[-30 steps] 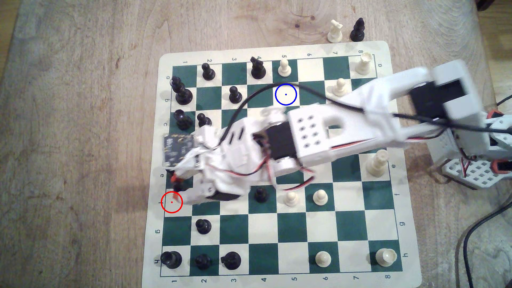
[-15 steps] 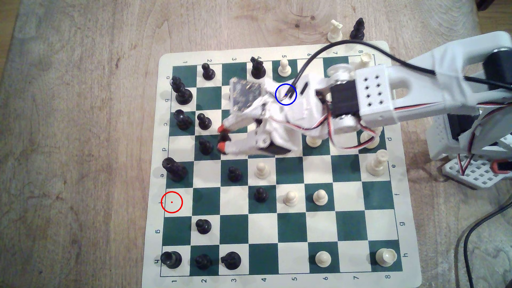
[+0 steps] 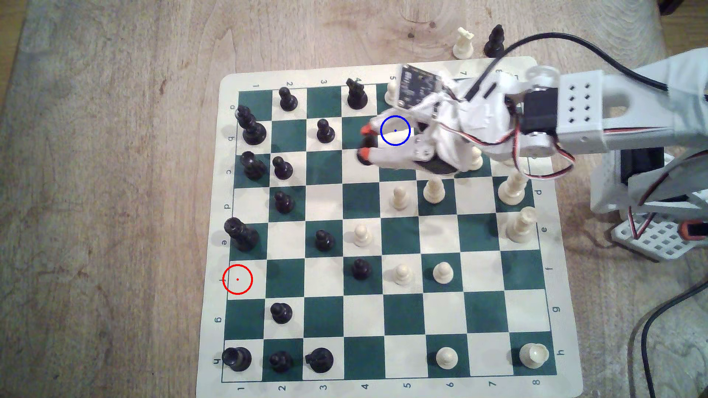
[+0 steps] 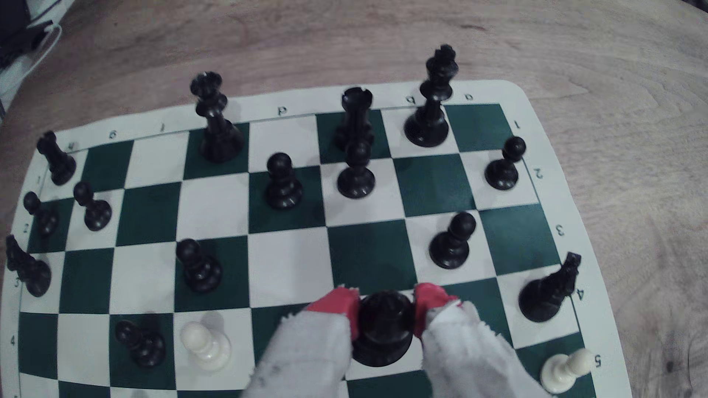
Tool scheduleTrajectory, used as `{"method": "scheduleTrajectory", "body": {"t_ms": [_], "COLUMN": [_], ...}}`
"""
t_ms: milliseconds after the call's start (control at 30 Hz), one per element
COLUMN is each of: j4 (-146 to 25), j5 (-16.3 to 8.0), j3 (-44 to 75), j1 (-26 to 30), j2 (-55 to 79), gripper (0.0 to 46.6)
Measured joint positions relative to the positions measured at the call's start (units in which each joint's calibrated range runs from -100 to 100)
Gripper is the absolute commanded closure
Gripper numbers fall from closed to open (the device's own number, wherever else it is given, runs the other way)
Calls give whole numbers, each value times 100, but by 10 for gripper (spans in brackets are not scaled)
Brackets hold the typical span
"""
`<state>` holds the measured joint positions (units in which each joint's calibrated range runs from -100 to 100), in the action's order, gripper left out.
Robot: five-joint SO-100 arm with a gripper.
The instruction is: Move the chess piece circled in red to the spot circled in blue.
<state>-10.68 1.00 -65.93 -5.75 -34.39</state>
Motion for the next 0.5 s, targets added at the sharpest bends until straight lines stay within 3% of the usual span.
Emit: {"method": "scheduleTrajectory", "body": {"t_ms": [267,500], "j4": [175,534], "j5": [107,103], "j3": [-479,-524], "j1": [-590,-782], "j2": [-184,327], "gripper": [464,464]}}
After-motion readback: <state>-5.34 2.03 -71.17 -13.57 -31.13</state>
